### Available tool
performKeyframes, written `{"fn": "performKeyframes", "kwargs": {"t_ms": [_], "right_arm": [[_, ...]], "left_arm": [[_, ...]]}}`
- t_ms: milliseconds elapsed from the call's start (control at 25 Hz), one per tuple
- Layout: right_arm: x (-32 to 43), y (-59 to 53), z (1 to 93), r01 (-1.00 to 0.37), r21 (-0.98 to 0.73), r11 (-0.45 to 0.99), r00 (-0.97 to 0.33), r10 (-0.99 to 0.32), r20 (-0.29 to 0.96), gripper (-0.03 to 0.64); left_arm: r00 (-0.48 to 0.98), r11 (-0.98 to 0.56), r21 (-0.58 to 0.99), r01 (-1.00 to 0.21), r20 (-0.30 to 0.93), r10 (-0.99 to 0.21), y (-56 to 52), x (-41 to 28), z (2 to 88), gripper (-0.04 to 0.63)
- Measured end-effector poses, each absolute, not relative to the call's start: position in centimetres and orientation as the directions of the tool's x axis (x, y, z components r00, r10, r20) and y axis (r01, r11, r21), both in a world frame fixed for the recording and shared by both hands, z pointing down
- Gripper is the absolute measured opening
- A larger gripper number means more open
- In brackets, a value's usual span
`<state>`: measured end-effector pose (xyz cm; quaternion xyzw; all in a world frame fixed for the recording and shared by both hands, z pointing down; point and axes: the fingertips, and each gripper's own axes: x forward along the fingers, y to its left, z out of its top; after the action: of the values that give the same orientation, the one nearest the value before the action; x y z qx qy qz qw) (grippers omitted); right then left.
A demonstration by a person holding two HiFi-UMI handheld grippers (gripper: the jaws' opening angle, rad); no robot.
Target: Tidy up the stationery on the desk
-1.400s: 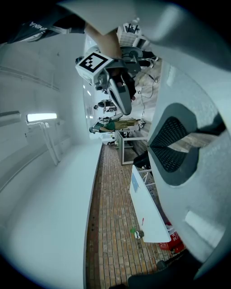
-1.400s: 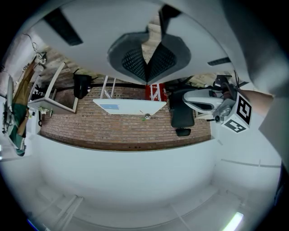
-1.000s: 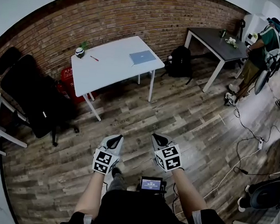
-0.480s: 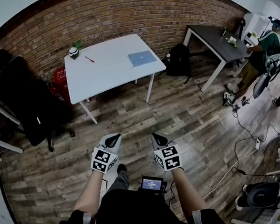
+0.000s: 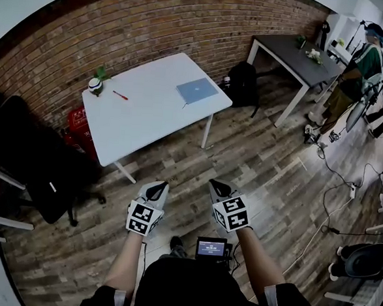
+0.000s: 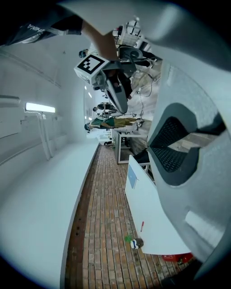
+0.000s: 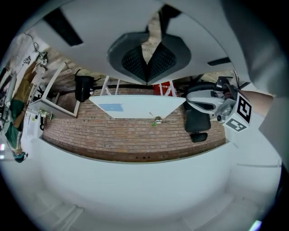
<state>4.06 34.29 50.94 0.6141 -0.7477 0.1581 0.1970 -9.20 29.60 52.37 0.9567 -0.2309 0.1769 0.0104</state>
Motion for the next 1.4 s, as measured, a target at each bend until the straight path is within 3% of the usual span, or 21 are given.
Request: {"fn": "performKeyframes", "kwargs": {"t_ms": [520, 1400], "right_arm": [[5.0, 28.5, 52.2, -0.981, -0.003, 0.194, -0.168, -0.842, 0.513, 0.009], [12.7, 12.8, 52.2, -0.931, -0.037, 0.364, -0.335, -0.807, 0.486, 0.009]], "left_arm": [[0.834, -0.900, -0.031, -0.435, 0.363, -0.416, 23.9, -7.8, 53.8, 0.008], [0.723, -0.799, -0.063, -0.598, 0.388, -0.571, 10.9, -1.0, 53.2, 0.008]]}}
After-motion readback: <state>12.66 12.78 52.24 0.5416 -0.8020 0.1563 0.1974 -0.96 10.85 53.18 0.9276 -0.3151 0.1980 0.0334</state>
